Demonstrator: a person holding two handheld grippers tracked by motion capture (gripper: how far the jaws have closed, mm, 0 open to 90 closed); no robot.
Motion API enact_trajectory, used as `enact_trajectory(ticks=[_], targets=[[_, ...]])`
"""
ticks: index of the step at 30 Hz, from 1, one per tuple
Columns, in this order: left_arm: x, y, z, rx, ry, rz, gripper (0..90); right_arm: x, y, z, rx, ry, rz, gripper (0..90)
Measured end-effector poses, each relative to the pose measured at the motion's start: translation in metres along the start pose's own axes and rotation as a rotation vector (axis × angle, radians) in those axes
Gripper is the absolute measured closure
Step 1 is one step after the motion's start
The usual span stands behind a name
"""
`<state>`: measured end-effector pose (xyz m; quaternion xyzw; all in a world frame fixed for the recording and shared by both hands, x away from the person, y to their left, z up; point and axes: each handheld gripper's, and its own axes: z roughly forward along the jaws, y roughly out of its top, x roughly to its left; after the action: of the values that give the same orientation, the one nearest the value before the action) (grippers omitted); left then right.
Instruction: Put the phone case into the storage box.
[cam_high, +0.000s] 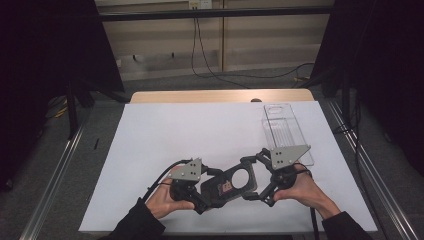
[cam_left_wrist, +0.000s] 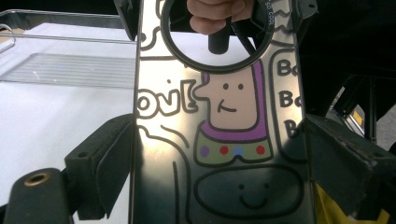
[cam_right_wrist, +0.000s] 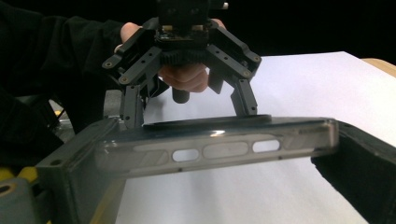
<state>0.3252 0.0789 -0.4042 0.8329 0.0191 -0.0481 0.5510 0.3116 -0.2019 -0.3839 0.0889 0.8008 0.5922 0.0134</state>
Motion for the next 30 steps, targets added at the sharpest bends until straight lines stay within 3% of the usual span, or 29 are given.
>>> enact_trajectory(ticks=[6, 14, 21, 30], targets=[[0.0014, -0.0019, 0.0010, 0.012, -0.022, -0.004, 12.3, -0.0006, -0.0004, 0.0017, -0.002, 0.026, 0.000, 2.8], [0.0014, -0.0027, 0.0027, 0.030, -0.035, -0.008, 12.3, -0.0005, -0.0016, 0.0053, 0.045, 0.050, -0.031, 4.1], [0.0013, -0.0020, 0.0010, 0.037, -0.030, -0.003, 12.3, 0.0003, -0.0021, 0.0086, 0.047, 0.065, -0.044, 9.0], [0.0030, -0.0039, 0.0026, 0.051, -0.035, -0.003, 12.3, -0.0016, -0.0036, 0.0090, 0.070, 0.076, -0.018, 10.3]])
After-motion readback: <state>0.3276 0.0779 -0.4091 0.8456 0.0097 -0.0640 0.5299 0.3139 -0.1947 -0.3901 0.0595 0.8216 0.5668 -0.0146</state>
